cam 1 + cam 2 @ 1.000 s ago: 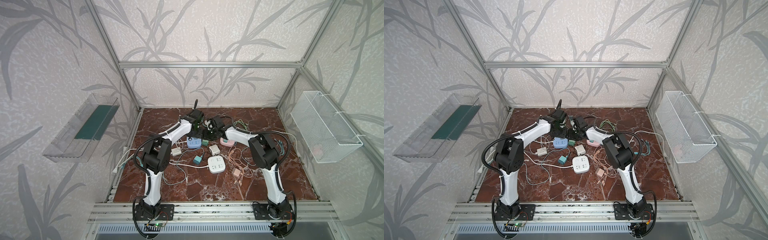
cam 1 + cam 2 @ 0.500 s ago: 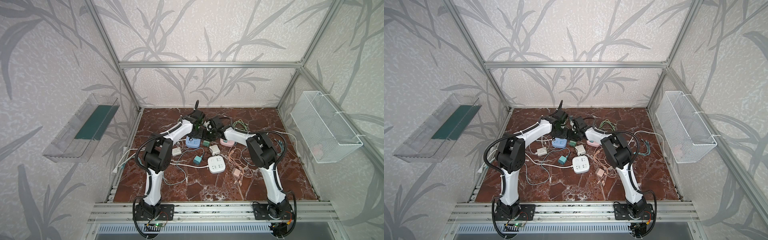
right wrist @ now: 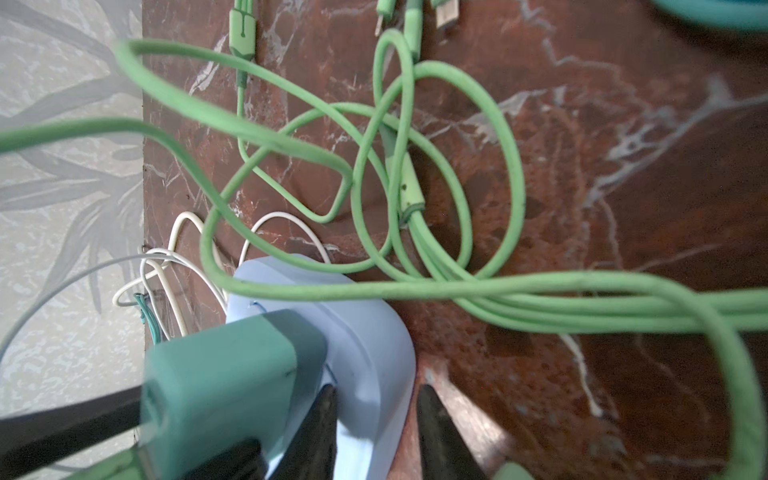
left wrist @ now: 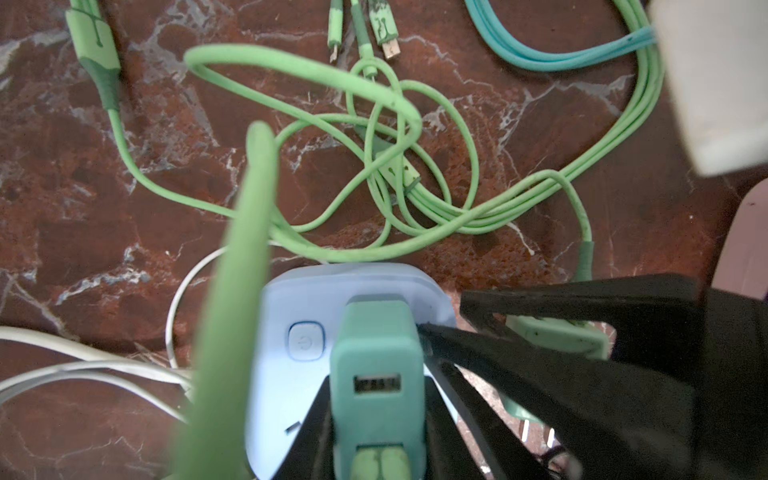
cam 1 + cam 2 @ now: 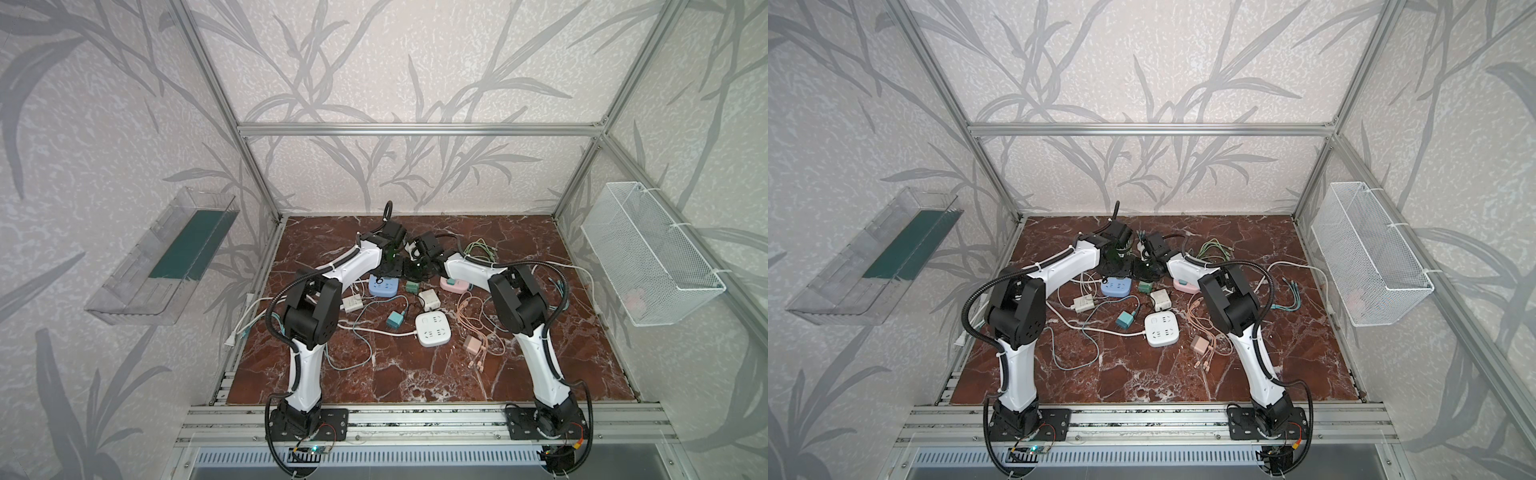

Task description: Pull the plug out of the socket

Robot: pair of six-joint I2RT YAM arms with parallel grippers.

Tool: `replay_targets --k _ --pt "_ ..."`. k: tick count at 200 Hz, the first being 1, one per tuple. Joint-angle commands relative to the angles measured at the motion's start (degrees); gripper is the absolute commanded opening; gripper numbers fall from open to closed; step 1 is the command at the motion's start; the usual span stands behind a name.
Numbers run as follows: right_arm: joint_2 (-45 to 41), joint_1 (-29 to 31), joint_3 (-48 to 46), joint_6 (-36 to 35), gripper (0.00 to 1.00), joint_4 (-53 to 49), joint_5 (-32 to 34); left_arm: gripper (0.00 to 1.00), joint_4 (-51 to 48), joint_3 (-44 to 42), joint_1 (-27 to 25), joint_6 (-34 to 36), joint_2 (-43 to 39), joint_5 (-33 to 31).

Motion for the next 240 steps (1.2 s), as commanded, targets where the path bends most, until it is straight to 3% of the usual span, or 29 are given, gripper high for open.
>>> replay_targets --k 1,94,147,240 --pt "2.1 0.6 0.3 -2.5 0.33 -4.9 2.1 0.22 3.5 -0.4 0.3 -3.3 -4.9 1.2" --pt "2.7 1.1 1.0 -4.6 0.32 -8.0 3.6 0.21 5.7 -1.3 0.2 -3.4 -6.1 2.1" --pt "3.0 1.2 1.2 -4.8 0.32 -8.6 4.3 0.19 6.3 -3.3 0.2 -1.7 -8.4 -1.4" --pt "3.2 1.2 0.9 -5.0 0.32 -8.6 4.3 0.19 7.4 -4.2 0.1 -1.4 -8.3 0.7"
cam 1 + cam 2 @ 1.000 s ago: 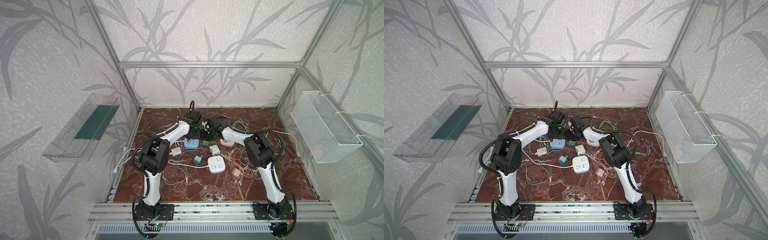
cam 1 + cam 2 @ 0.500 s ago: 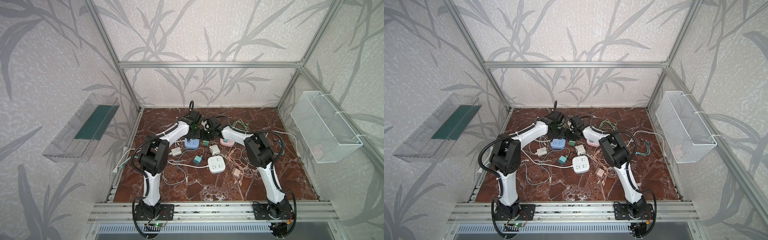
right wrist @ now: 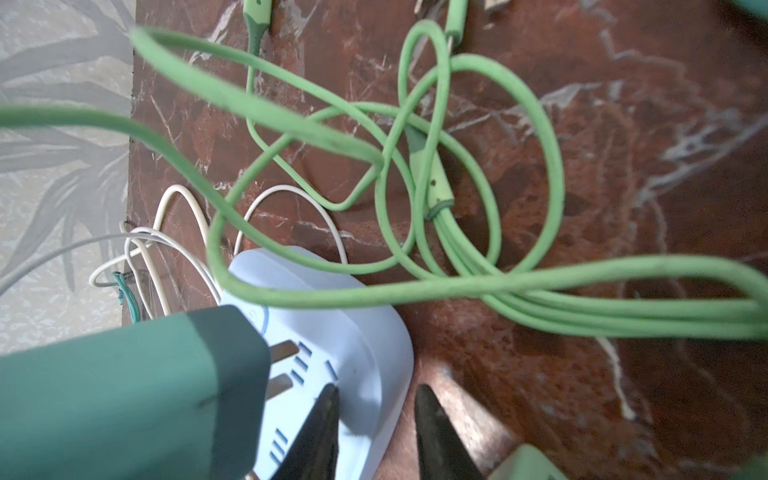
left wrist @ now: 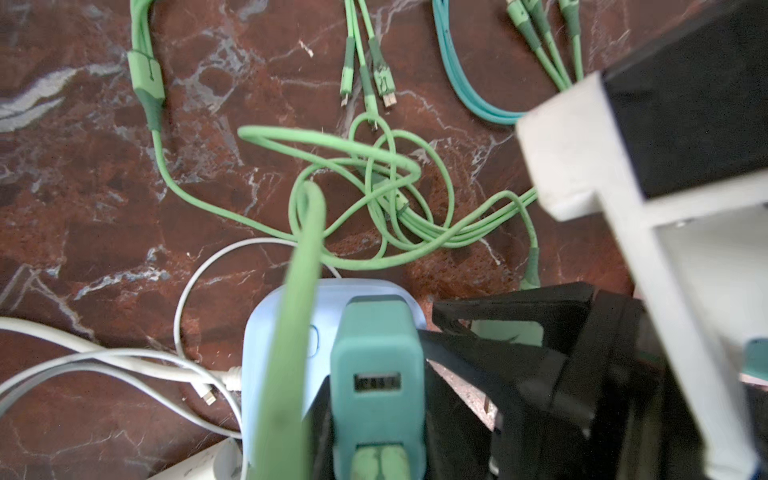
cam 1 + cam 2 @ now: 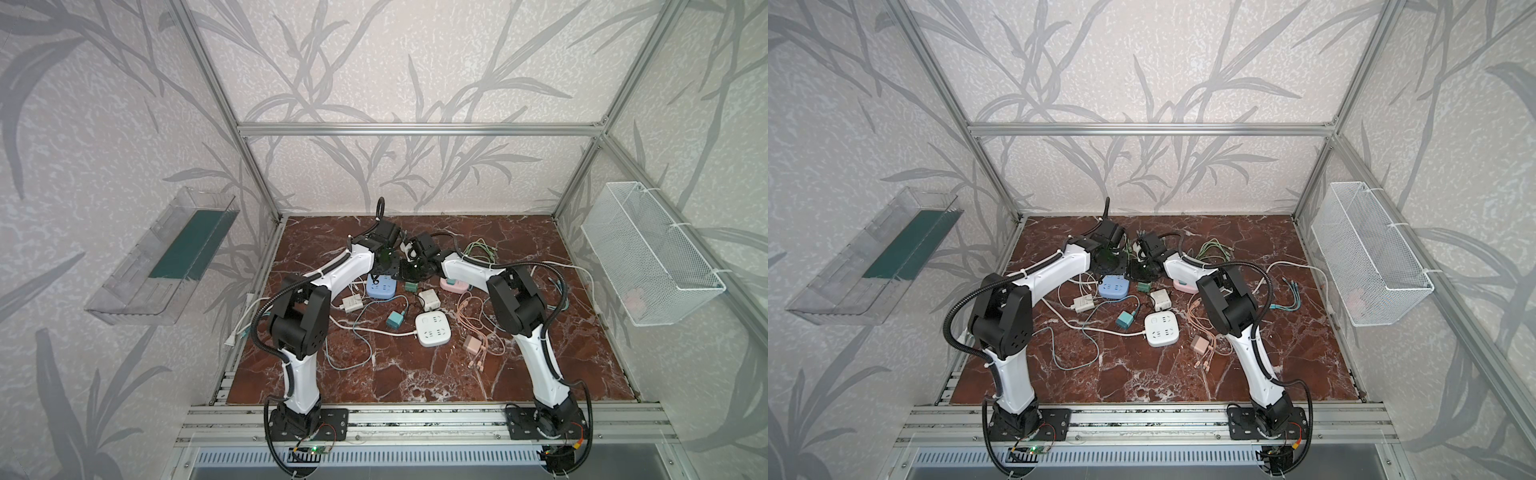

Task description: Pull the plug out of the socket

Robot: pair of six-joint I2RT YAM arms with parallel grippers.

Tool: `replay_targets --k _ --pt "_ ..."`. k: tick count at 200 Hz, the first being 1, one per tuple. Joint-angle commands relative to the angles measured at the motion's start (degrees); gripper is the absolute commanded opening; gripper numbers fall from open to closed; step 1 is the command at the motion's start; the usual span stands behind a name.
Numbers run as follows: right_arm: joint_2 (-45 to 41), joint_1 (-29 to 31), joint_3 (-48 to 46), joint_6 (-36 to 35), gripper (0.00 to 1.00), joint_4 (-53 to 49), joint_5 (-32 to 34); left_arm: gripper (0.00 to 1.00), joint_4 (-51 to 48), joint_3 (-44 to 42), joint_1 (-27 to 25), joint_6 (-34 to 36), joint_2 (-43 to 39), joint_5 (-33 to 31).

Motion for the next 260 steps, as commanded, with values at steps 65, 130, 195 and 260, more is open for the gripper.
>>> replay_targets --k 65,130,195,260 --pt "2.6 0.3 -1.0 -0.7 0.32 -5.2 2.4 0.19 0.1 1.2 0.1 -0.6 -3.2 -3.3" --pt "1.7 0.2 -2.6 -0.5 0.32 -2.4 1.8 0.19 0.2 0.4 1.1 -0.8 -4.3 -3.5" --pt "1.1 0.2 -3.0 -0.9 0.33 -0.6 0.5 0.19 3.6 -2.0 3.3 -1.5 -5.6 1.0" --pt "-1.8 0.0 -4.5 -0.5 0.38 4.5 -1.9 0.20 14.6 -7.3 10.2 -2.6 -6.3 18.0"
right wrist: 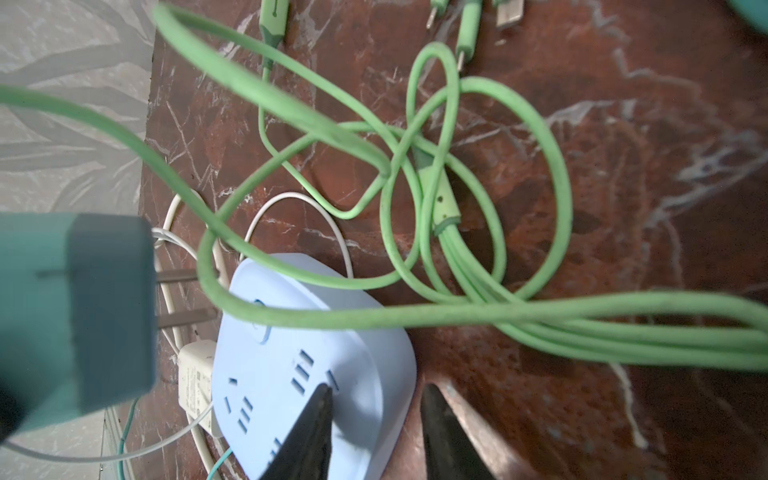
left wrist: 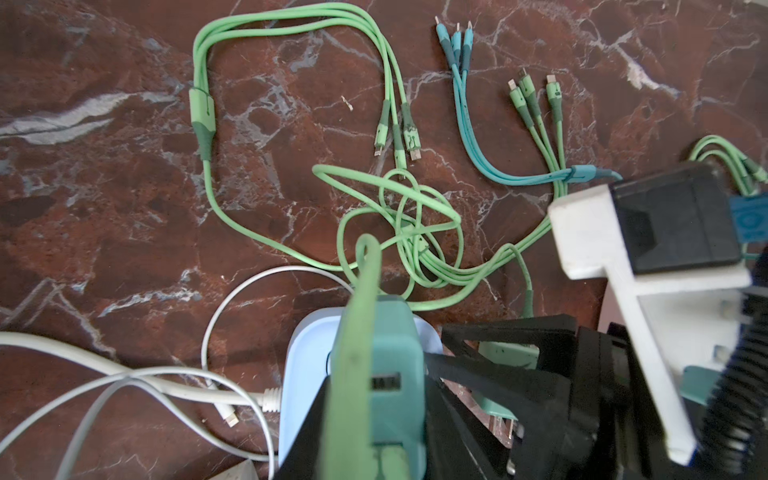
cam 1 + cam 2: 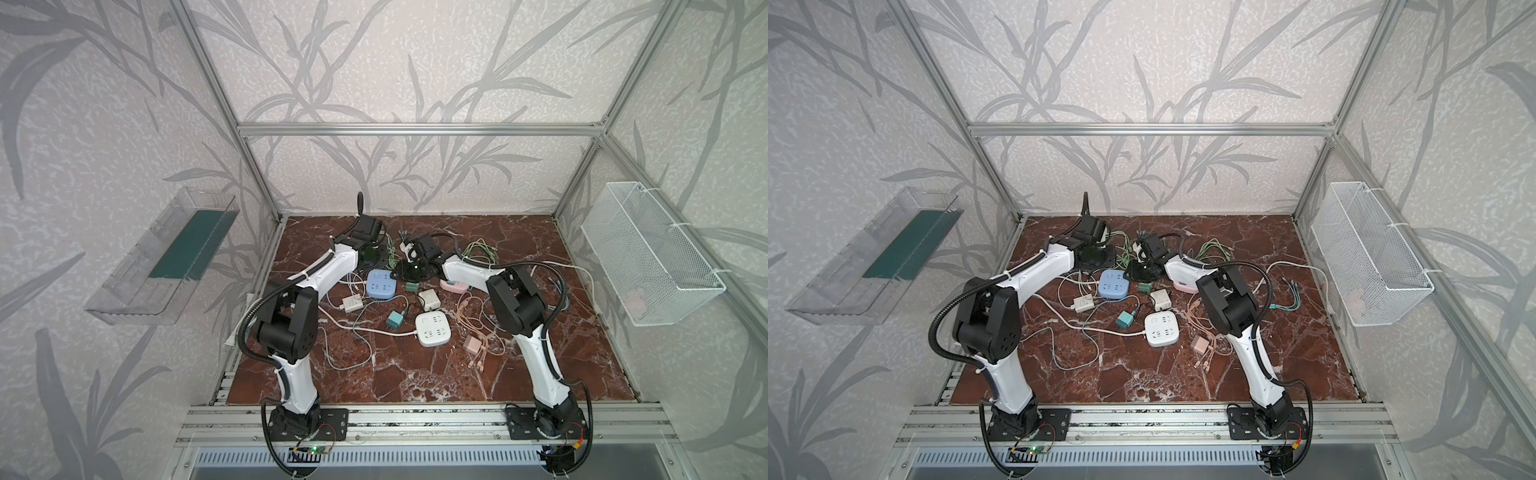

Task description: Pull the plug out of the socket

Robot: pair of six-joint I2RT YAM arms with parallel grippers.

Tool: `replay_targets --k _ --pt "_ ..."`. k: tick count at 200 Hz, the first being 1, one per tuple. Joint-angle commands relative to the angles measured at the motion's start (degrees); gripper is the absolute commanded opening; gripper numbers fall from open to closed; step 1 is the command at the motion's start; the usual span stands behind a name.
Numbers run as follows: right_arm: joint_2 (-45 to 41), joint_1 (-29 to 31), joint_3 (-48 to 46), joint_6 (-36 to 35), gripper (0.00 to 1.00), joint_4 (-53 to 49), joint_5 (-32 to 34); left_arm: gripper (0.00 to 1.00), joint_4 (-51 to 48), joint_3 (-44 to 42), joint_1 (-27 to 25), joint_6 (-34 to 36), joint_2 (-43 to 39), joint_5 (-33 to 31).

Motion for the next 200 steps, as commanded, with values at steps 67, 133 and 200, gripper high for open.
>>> replay_targets --k 67,133,200 --pt "-4.8 -0.2 -1.4 0.0 0.43 1.9 -2.7 0.21 10.8 -1.6 5.2 -0.8 1.6 16.6" --pt "-9.9 -0.9 -3.9 -1.0 0.51 3.0 -3.4 0.22 13.0 -0.8 7.4 -1.3 5.8 22.7" --pt "-17.0 -3.7 -12.5 -1.3 0.54 5.8 -3.9 0.24 11.9 0.7 8.5 -2.8 9.8 26.2"
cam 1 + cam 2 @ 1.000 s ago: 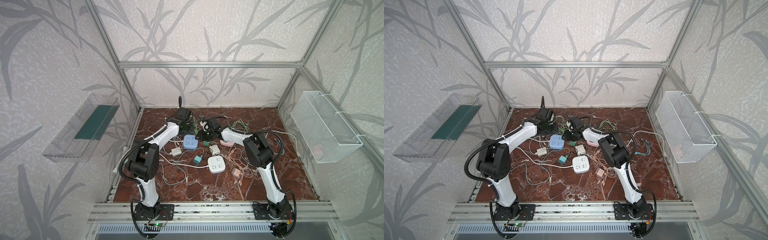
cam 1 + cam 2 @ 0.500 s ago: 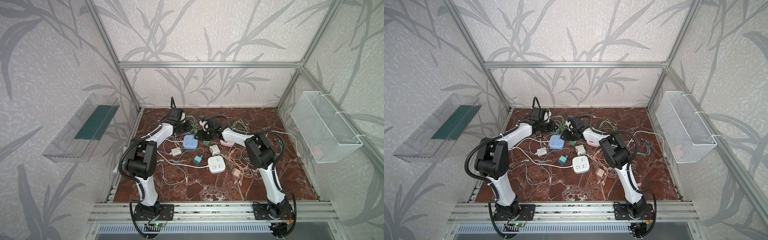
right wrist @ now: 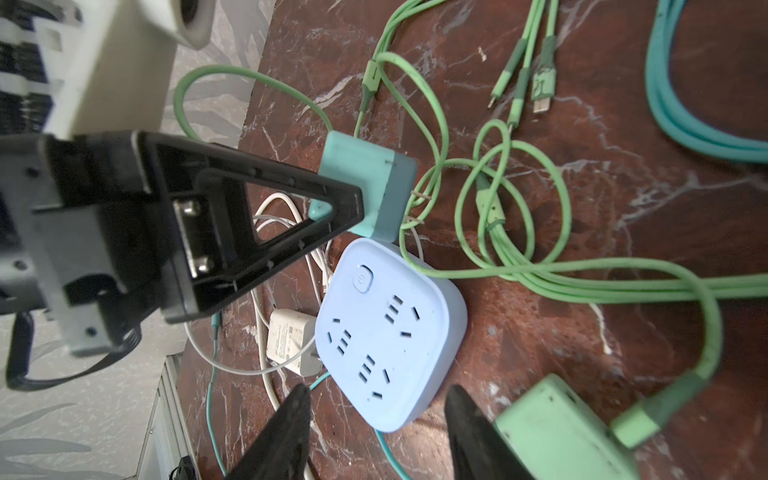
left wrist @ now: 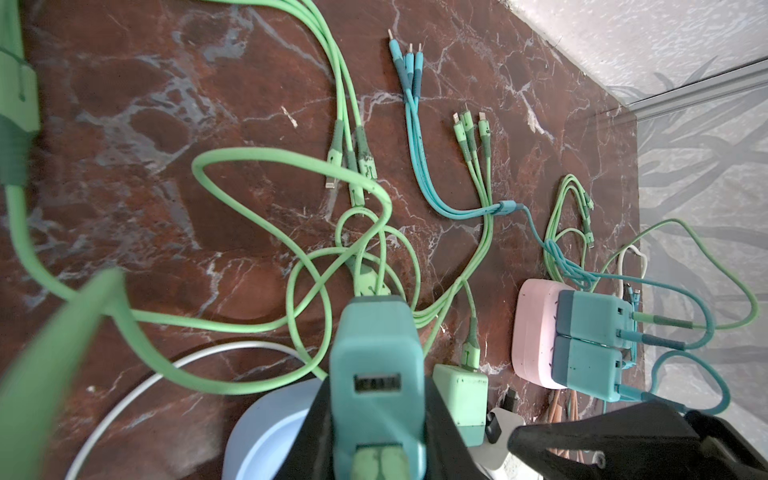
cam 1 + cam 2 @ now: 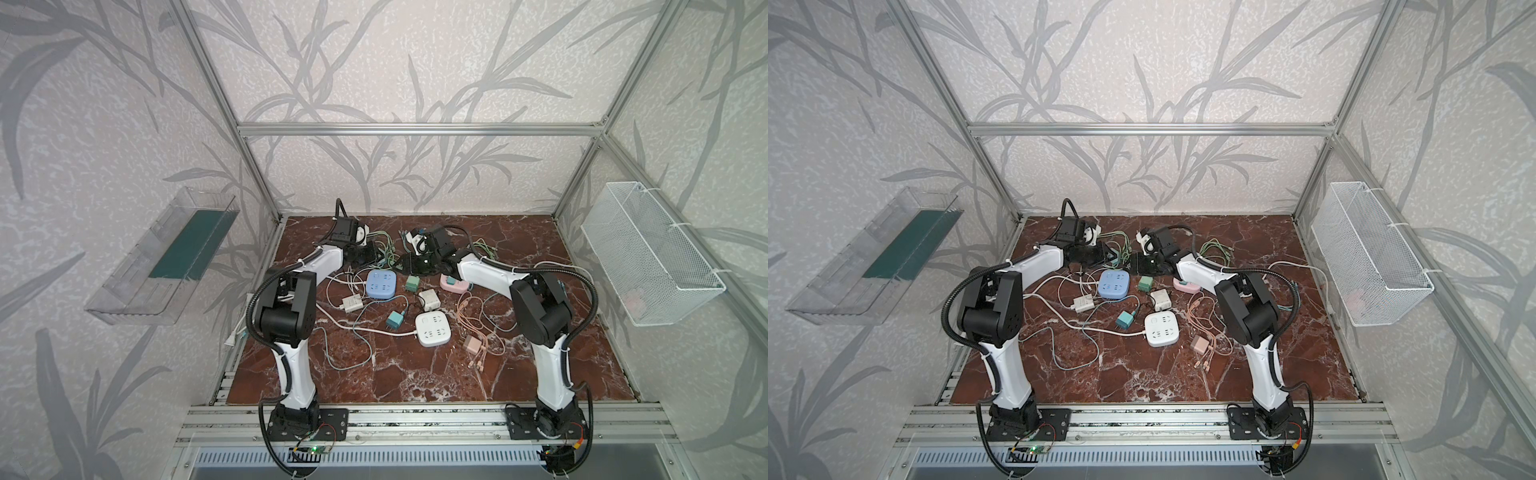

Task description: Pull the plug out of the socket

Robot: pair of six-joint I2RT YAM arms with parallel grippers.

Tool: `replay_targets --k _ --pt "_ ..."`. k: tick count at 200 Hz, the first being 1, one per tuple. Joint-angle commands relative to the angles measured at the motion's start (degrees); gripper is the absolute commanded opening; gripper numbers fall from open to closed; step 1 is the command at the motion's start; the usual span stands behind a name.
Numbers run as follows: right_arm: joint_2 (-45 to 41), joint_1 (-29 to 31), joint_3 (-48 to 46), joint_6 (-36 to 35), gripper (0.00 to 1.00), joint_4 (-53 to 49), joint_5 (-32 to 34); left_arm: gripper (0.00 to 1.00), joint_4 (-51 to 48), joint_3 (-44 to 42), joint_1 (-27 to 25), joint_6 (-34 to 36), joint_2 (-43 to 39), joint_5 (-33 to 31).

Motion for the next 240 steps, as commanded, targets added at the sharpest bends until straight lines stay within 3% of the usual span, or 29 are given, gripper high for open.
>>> replay_targets --k 1,67,126,240 --pt "-4.1 -1.5 -2.5 -0.9 0.54 0.9 -0.3 0.24 -1.3 2.3 0.3 -0.7 2.2 2.0" --pt "-10.8 -3.3 -7.1 -3.1 0.56 -0.5 0.5 0.28 -5.3 3.5 0.4 -1.3 4.5 1.0" --pt "-15.9 -4.7 -10.5 -6.1 0.63 -3.4 4.7 0.54 -10.3 3.5 0.4 0.9 2.5 -3.8" --pt "-29.1 -7.9 -17.8 -9.8 0.73 -9.4 19.8 0.62 -18.6 7.0 0.3 2.8 -4.9 -17.0"
